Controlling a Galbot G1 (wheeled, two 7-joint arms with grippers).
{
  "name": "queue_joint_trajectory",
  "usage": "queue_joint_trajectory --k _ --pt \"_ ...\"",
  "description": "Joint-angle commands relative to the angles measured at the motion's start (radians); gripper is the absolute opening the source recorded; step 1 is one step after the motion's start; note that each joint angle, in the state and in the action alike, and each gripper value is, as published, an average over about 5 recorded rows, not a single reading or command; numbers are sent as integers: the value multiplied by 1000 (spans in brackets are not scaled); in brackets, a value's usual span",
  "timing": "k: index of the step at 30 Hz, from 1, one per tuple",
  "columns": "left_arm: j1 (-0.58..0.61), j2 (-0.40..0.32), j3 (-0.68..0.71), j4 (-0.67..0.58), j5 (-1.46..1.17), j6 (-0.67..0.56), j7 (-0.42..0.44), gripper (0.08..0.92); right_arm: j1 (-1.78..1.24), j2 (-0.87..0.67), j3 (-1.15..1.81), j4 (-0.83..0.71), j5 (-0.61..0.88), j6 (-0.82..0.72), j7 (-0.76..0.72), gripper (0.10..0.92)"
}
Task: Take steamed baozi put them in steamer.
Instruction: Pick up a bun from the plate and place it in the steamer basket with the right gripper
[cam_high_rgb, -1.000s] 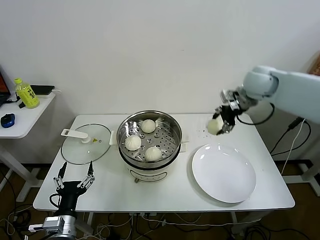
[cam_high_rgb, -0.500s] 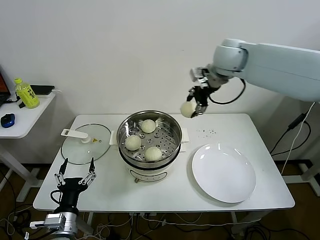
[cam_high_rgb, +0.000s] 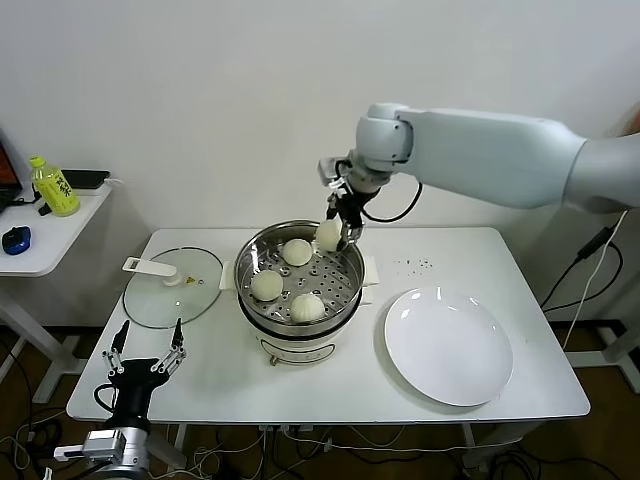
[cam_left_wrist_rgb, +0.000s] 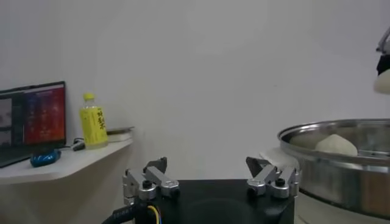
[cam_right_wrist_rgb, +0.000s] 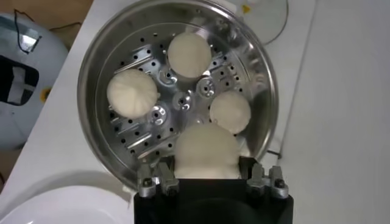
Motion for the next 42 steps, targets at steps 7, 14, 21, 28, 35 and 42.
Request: queue_joint_trajectory --k 7,14,21,28,35,42 --pt "6 1 -7 7 -4 0 -2 823 -165 70 22 -82 -71 -1 5 670" --pt "10 2 -11 10 -9 -2 -3 823 -197 75 31 -127 -99 6 5 670" --pt "7 5 -16 13 -16 -2 -2 823 -219 76 42 -159 -126 12 4 670" --pt "3 7 -15 16 -17 0 -1 823 -236 91 59 -187 -144 15 3 670" --pt "4 6 -15 18 -16 -2 -1 823 -243 94 64 -196 -155 18 3 670" --pt "4 5 -14 18 -16 -2 -2 823 -248 91 72 -189 -153 19 8 679"
